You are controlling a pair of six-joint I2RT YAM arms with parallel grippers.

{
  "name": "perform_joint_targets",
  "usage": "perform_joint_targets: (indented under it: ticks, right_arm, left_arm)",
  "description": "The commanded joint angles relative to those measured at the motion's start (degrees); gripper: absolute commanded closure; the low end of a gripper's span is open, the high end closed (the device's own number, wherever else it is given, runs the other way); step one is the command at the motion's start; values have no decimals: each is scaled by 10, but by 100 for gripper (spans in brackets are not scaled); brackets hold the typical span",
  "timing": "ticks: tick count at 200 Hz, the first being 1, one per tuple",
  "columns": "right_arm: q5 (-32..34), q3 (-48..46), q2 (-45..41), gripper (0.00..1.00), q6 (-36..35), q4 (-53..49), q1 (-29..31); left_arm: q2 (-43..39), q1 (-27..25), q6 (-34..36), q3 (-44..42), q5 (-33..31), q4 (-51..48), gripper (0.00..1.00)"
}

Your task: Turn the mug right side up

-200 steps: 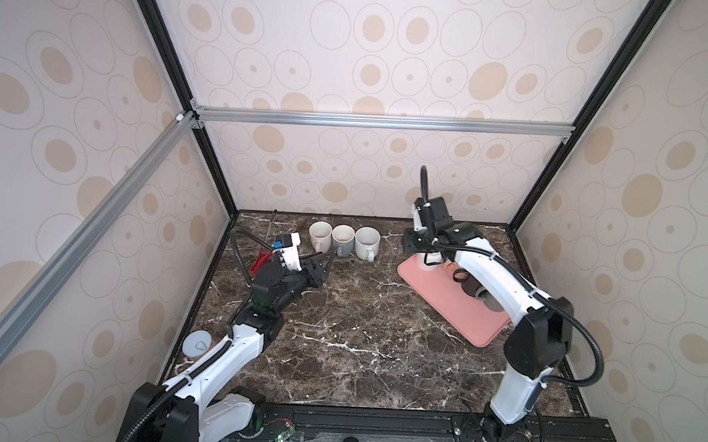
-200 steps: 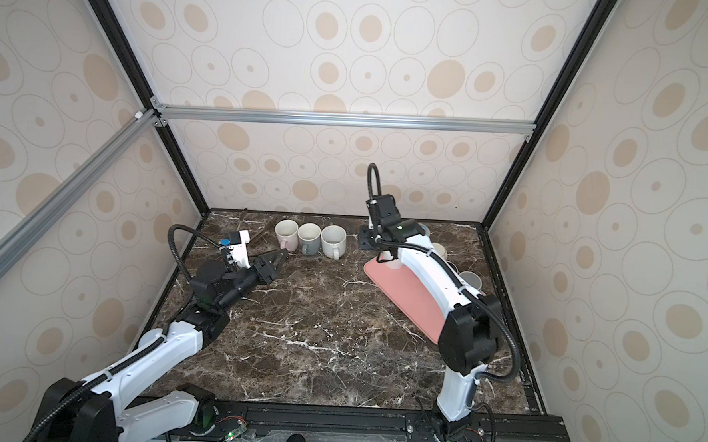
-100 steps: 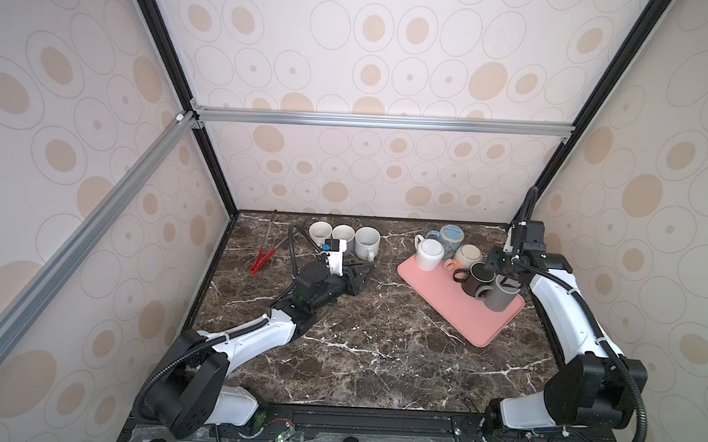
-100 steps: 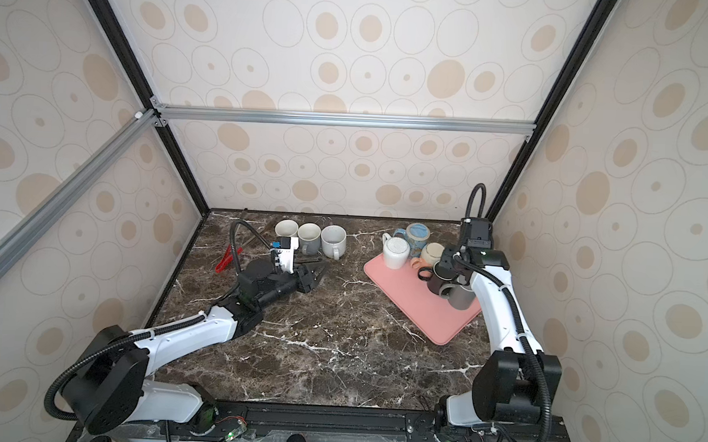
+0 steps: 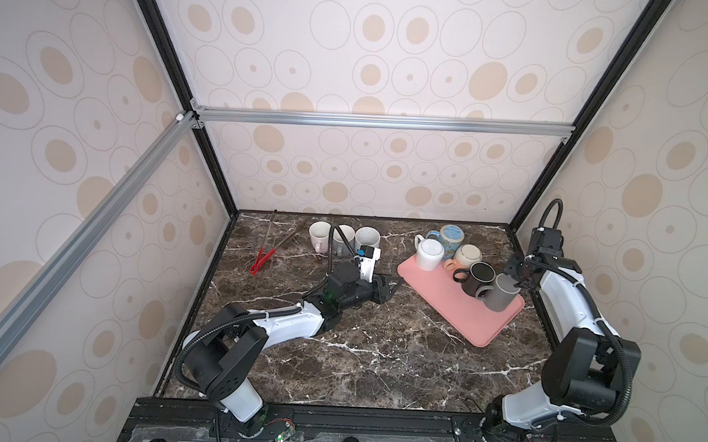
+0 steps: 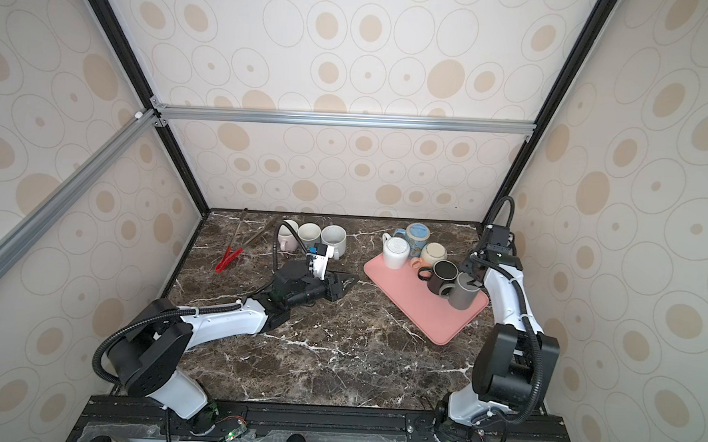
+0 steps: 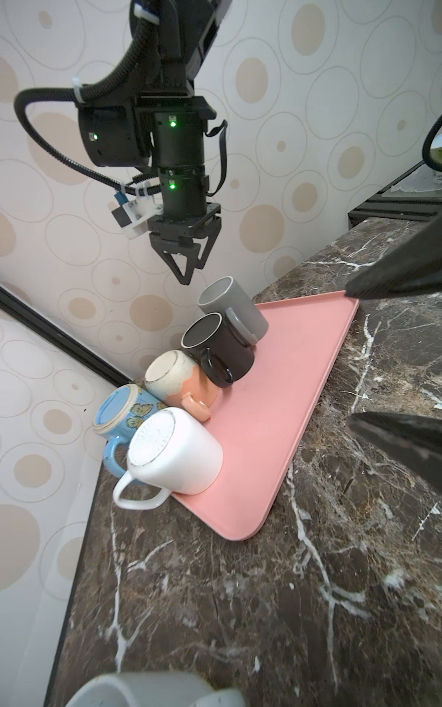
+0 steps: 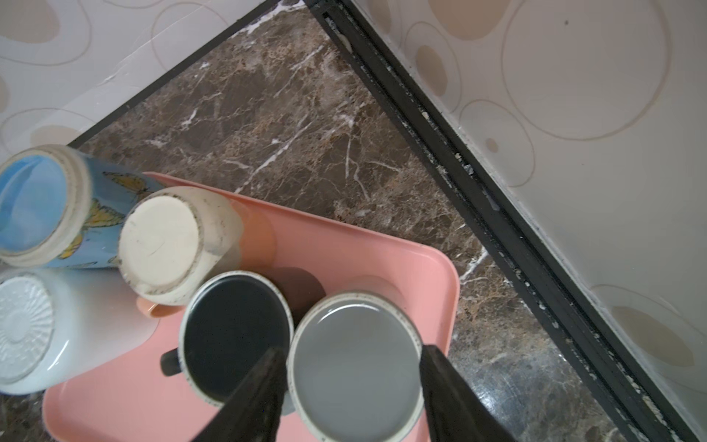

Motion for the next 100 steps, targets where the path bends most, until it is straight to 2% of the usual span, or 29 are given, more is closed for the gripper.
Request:
perform_joint_targets:
  ticks: [1, 17, 33, 63, 100]
  right_arm:
    - [36, 20, 30, 40, -11, 6, -5]
    - [20, 34, 53, 40, -15, 5, -13]
    - [-29, 48, 77, 41, -23, 12, -21]
    - [-70, 97, 124, 46, -28, -34, -23]
    - [-123, 73, 121, 52, -16, -30, -22]
  left_arm:
    - [8, -5, 8, 33, 24, 20, 51]
    - [11, -4, 12, 33, 25, 17, 51]
    - [14, -5, 17, 33, 25, 13, 51]
    - [23, -5, 17, 38, 32, 10, 51]
    - [35, -4, 16, 44, 36, 12, 51]
